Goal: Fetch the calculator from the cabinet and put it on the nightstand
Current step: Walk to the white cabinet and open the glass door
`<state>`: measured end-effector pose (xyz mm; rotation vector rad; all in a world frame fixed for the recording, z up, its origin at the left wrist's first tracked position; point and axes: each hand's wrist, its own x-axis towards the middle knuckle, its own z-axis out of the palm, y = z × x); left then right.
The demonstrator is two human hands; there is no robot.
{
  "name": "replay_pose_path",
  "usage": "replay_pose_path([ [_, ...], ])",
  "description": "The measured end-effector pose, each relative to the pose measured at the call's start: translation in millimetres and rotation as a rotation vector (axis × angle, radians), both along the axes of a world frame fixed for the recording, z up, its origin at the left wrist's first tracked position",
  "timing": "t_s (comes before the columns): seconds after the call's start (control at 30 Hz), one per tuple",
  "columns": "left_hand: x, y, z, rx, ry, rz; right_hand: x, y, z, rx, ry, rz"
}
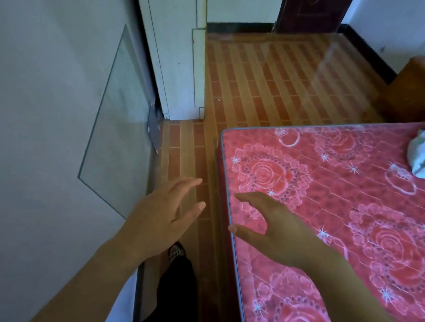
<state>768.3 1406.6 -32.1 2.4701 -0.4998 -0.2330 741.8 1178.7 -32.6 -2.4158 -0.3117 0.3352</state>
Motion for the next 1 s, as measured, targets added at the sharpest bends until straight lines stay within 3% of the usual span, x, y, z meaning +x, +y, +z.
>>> replay_pose_path([
  [0.47, 307, 49, 20, 0.068, -0.037, 0.008, 312, 71, 27, -0.016, -0.023, 0.027],
  [1.0, 609, 28, 17, 0.044, 0.011, -0.028, 611, 42, 24, 0.027, 0.052, -0.070],
])
